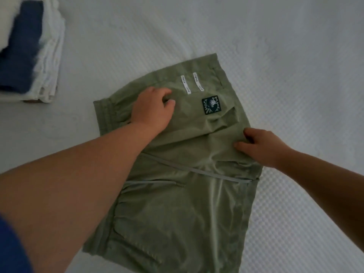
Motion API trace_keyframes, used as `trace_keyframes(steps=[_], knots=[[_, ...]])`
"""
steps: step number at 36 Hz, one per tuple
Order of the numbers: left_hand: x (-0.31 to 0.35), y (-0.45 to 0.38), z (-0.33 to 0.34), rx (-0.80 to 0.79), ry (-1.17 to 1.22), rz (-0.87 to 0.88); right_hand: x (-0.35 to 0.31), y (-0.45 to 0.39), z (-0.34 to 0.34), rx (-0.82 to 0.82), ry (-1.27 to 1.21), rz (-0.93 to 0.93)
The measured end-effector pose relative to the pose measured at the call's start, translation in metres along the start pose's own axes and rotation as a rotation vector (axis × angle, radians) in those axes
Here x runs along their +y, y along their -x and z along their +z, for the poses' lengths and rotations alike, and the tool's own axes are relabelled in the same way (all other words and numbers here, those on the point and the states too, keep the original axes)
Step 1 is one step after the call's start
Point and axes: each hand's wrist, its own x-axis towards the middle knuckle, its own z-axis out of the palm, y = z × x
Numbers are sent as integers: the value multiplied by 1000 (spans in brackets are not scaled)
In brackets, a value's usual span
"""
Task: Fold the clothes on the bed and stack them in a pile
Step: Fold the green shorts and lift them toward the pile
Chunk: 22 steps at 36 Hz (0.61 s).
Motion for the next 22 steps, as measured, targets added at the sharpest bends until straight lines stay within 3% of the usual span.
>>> trace_keyframes(steps=[12,18,22], knots=[[37,-98,21,-144,-162,-51,7,-20,-2,1,16,14],[29,-115,10,-31,-40,-48,1,-26,-6,14,34,53],[22,-131,0,61,65,-93,-3,-29,-9,140,152,36]])
